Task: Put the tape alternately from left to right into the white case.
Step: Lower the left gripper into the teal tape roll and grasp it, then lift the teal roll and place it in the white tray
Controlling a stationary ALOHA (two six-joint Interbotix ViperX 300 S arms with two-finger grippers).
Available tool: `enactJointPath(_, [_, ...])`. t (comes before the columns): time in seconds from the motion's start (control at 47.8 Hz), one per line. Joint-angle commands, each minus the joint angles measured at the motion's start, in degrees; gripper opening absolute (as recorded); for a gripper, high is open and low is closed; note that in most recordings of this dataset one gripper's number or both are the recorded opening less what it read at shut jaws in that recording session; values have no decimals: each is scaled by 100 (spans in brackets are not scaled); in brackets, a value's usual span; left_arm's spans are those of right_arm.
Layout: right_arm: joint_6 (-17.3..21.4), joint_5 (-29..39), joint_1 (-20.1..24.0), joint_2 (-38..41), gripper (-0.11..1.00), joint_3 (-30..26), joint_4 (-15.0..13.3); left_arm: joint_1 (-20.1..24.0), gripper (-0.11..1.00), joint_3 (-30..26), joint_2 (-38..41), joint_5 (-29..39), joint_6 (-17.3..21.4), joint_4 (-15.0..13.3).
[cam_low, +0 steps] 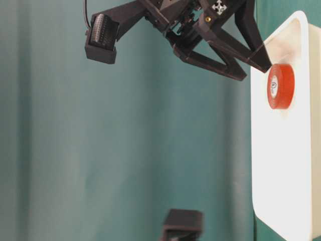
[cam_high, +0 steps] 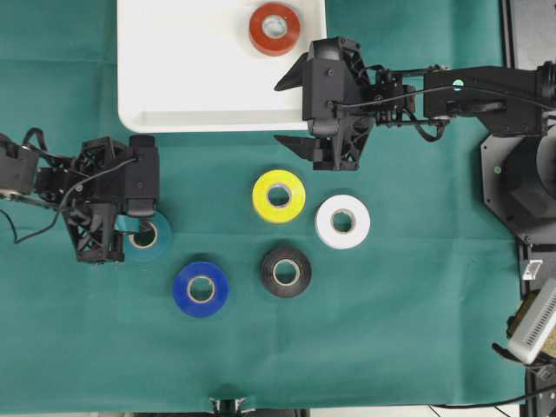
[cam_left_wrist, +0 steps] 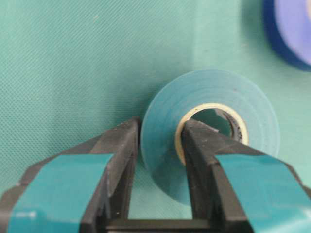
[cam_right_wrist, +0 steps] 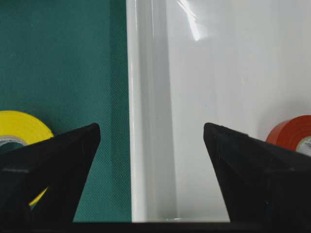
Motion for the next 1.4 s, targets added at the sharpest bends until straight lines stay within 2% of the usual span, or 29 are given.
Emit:
enactJointPath(0.0, [9,-18,9,-70,76,-53,9,-53,25,-149,-369,167,-9,9])
enactJointPath(0.272, [9,-18,9,-70,76,-53,9,-70,25,-185,-879,545,-9,9])
enactJointPath(0.502, [9,-26,9,-70,76,-53,9,114,25,-220,-914,554,0,9])
enactJointPath(0.774, [9,-18,9,-70,76,-53,9,598,25,-229,-905,562,18,9])
enactJointPath(1.066, [9,-44,9,-70,76,-53,9,1503,25,-299,-923,589,35,18])
enactJointPath(1.171, [9,-44,9,-70,76,-53,9,1828,25,-387,-914,598,176,26])
enactJointPath(1.38, [9,-53,9,-70,76,-53,9,2364,25,-589,-782,598,984,26])
